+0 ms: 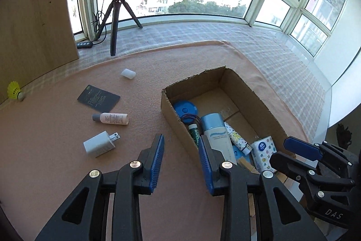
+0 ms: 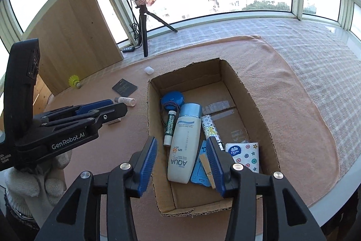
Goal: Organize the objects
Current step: 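Drop the lip balm and clothespin into the box by opening both tools, then move the open right tool toward the white charger plug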
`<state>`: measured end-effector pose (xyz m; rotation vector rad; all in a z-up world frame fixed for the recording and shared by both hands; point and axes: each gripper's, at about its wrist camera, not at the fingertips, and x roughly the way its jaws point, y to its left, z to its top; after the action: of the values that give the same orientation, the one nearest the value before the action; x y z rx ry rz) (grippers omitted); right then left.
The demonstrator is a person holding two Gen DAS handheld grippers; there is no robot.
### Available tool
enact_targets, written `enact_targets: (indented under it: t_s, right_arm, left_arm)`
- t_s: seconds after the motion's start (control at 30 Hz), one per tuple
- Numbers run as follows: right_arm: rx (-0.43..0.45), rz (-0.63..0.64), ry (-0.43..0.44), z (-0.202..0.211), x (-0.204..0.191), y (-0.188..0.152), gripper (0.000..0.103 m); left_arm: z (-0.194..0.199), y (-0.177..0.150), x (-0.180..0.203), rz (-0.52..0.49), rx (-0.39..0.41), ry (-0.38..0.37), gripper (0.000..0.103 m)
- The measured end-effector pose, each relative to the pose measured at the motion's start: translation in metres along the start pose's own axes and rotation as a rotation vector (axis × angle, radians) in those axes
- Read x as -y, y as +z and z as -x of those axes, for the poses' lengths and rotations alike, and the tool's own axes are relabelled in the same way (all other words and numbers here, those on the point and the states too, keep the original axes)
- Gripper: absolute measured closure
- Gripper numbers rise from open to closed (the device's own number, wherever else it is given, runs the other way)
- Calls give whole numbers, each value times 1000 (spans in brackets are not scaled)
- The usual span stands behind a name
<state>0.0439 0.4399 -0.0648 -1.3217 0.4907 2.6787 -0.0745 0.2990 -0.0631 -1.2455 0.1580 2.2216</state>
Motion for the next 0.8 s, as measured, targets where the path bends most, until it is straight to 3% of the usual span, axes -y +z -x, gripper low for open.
enact_targets:
  t_s: [0.2,0.47,0.67,0.8]
  right_arm:
    - [-25,77,24,-18,-45,21,61]
    - [-70,216,36,-51,-110,42,61]
    - [-107,256,72,-79,-144,46,61]
    - [-129,286,83,-97,-164,46,61]
  left_arm:
    - [27,-24,-49,72,39,107,69]
    - [63,-61,-136,242,63,202,69]
    - [71,-88,-188,335,42,239,69]
    - [73,-98,-206,346,25,256,69]
